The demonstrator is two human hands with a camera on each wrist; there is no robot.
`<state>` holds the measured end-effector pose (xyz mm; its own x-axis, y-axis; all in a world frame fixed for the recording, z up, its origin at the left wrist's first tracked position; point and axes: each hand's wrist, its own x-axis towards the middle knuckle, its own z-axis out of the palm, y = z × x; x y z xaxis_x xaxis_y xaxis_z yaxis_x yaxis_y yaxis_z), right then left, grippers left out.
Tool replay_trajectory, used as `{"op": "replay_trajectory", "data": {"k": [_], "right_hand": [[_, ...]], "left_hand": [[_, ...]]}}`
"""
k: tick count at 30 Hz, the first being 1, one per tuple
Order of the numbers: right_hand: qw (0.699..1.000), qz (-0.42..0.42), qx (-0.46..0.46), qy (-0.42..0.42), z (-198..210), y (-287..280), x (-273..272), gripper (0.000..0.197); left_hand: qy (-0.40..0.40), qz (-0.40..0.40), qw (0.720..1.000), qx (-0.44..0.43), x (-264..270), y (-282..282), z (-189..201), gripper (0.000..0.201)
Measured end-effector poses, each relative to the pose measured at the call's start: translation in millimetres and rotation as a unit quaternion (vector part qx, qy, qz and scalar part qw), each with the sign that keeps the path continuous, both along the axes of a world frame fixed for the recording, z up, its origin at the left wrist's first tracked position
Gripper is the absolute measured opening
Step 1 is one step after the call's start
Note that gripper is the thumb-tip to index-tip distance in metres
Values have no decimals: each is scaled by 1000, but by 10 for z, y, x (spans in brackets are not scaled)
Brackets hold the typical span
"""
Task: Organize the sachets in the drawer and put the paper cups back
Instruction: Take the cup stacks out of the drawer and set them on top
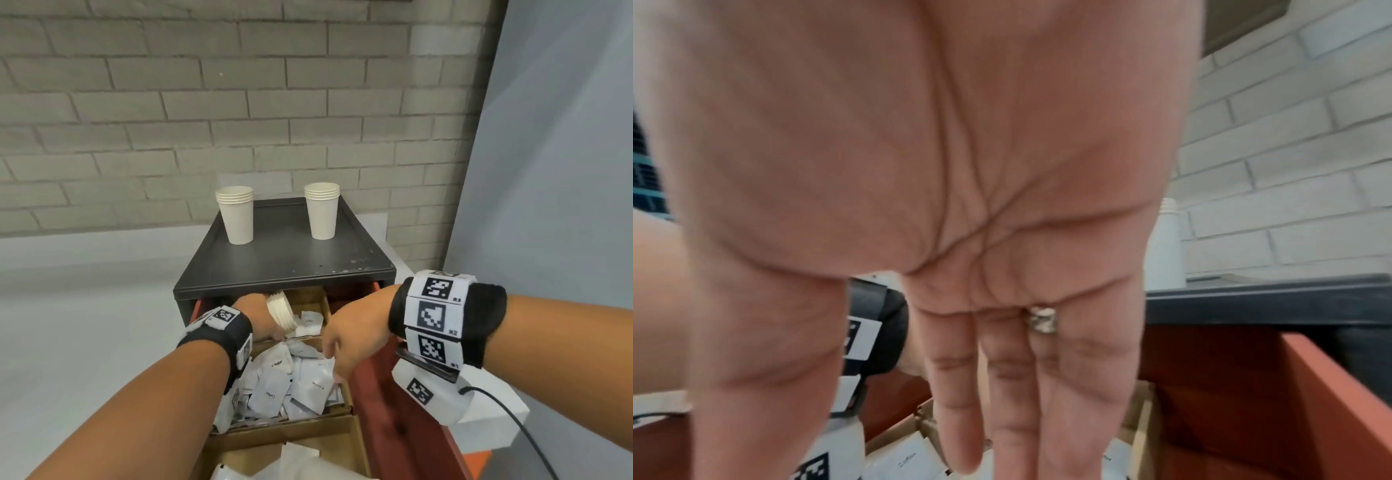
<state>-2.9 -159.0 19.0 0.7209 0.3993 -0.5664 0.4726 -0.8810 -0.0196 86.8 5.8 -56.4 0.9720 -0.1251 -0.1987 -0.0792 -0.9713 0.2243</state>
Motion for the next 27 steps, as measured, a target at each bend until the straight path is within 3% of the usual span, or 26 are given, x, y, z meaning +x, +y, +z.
{"op": "replay_trajectory", "data": {"k": [7, 10, 12, 13, 15, 17, 19, 21, 23, 25, 27], "right_hand": [[989, -94, 104, -42, 66, -280, 90, 37], [980, -139, 129, -62, 79, -330, 164, 32], [968, -169, 179, -42, 81, -333, 185, 34], [955, -189, 230, -10, 80, -324, 180, 47], [894, -225, 380, 70, 75, -283, 146, 62], [830, -206, 509, 98, 86, -240, 107, 51], [789, -180, 581, 82, 91, -233, 90, 52], [767, -195, 609, 49, 88, -244, 80, 50], [755, -219, 618, 19, 89, -275, 83, 41], [752, -229, 619, 2, 103, -325, 98, 41], [751, -236, 617, -5, 140, -372, 113, 43]], "left_hand": [[-26, -156, 984, -85, -136, 11, 119, 70], [-57, -154, 957, -238, -274, 0, 286, 62], [-46, -131, 918, -370, -383, -27, 474, 62], [-24, -127, 894, -428, -430, -37, 559, 67], [41, -139, 850, -507, -537, -66, 702, 71], [94, -158, 815, -550, -634, -87, 776, 61], [109, -158, 803, -564, -701, -88, 820, 46], [98, -147, 827, -535, -745, -55, 787, 39], [71, -134, 877, -455, -795, -38, 697, 36], [77, -155, 923, -344, -890, -75, 581, 44], [140, -218, 944, -206, -1041, -173, 468, 56]]}}
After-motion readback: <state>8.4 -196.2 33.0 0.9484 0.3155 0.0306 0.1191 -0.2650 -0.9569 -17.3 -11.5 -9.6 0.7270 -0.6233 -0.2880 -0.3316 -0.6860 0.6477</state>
